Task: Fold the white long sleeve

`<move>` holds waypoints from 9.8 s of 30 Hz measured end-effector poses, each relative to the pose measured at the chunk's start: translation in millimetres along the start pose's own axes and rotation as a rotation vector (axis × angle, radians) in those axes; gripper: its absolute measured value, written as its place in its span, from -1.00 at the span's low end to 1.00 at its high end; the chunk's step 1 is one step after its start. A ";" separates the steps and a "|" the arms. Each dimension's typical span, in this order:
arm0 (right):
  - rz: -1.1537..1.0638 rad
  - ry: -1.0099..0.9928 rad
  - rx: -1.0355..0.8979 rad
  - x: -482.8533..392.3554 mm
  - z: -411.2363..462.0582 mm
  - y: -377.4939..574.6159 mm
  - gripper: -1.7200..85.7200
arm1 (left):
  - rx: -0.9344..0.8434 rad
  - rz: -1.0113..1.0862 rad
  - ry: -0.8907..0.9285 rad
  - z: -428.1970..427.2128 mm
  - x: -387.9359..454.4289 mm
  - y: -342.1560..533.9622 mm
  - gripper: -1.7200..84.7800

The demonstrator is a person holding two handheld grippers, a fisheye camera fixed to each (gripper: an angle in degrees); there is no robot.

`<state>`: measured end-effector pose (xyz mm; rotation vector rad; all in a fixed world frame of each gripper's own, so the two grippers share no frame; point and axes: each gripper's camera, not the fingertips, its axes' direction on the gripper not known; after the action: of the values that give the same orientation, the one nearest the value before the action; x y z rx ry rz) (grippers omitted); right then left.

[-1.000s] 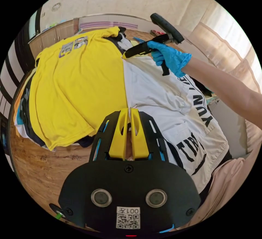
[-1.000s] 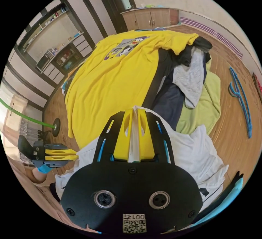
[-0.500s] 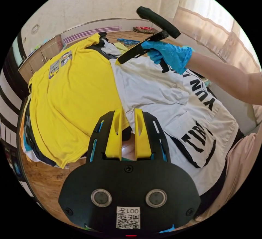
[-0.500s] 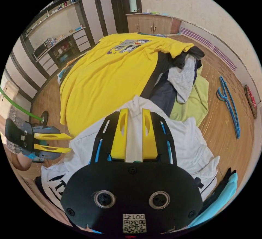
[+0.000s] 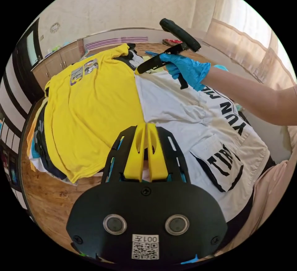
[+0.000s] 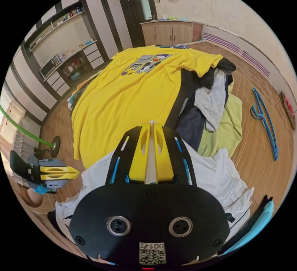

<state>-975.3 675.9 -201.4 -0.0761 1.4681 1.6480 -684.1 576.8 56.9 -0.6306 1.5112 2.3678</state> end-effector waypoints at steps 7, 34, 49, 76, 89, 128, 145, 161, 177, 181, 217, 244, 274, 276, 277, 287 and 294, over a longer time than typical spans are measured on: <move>-0.037 -0.033 -0.048 -2.8 11.3 -2.3 -0.92 | -0.063 -0.063 0.053 8.2 -6.1 4.9 -0.98; 0.208 0.381 0.021 77.9 -302.4 297.8 -0.89 | -0.112 0.053 -0.060 0.6 79.5 -45.1 -0.95; 0.642 0.191 -0.130 152.7 -300.0 509.4 -0.79 | -0.110 0.132 -0.153 -54.4 174.6 -98.5 -0.96; 0.429 -0.129 0.357 105.7 -464.4 521.4 -0.92 | -0.206 0.556 0.338 88.9 469.2 -316.2 -0.81; 0.543 0.007 0.202 132.7 -462.5 539.3 -0.80 | -0.149 0.369 0.102 92.4 450.9 -342.8 -1.00; 0.636 0.702 0.129 64.1 -514.2 455.6 -0.94 | -0.196 0.515 0.324 111.8 485.4 -341.4 -0.97; 0.792 0.394 0.227 83.9 -485.2 495.0 -0.93 | -0.267 0.489 0.359 130.5 486.1 -331.6 -0.99; 0.769 0.193 -0.002 136.9 -377.9 513.9 -0.61 | -0.198 0.631 0.395 88.7 496.7 -310.7 -0.96; 0.875 0.165 0.147 131.7 -459.8 549.8 -0.90 | -0.161 0.658 0.293 67.8 478.4 -283.7 -0.92; 0.790 0.080 0.243 113.2 -507.7 538.5 -0.92 | -0.163 0.634 0.309 63.2 467.8 -273.6 -0.92; 0.275 0.008 -0.017 -34.5 -375.3 436.2 -0.89 | -0.276 0.382 0.370 54.9 321.2 -197.1 -0.79; 0.094 -0.017 0.034 -122.2 -335.6 405.3 -0.94 | -0.117 0.255 0.209 -16.6 230.9 -191.1 -1.00; 0.100 0.436 -0.171 -44.1 -229.8 410.7 -0.87 | -0.212 0.272 0.134 48.1 207.4 -175.6 -0.99; 0.107 0.449 -0.151 -41.6 -228.7 409.8 -0.90 | -0.197 0.242 0.129 48.8 204.6 -178.7 -0.99; 0.108 0.453 -0.144 -41.5 -229.5 410.0 -0.91 | -0.196 0.232 0.132 48.6 203.0 -179.7 -0.99; 0.173 0.467 -0.117 -24.9 -243.4 424.1 -0.95 | -0.173 0.319 0.226 35.7 196.2 -181.5 -0.95; 0.245 0.411 -0.089 -6.4 -249.4 427.2 -0.95 | -0.214 0.605 0.298 31.1 227.6 -166.4 -0.78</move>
<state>-1366.2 514.8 55.4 -0.3117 1.7634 1.9808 -816.1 672.7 -175.2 -0.6683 1.7823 3.0319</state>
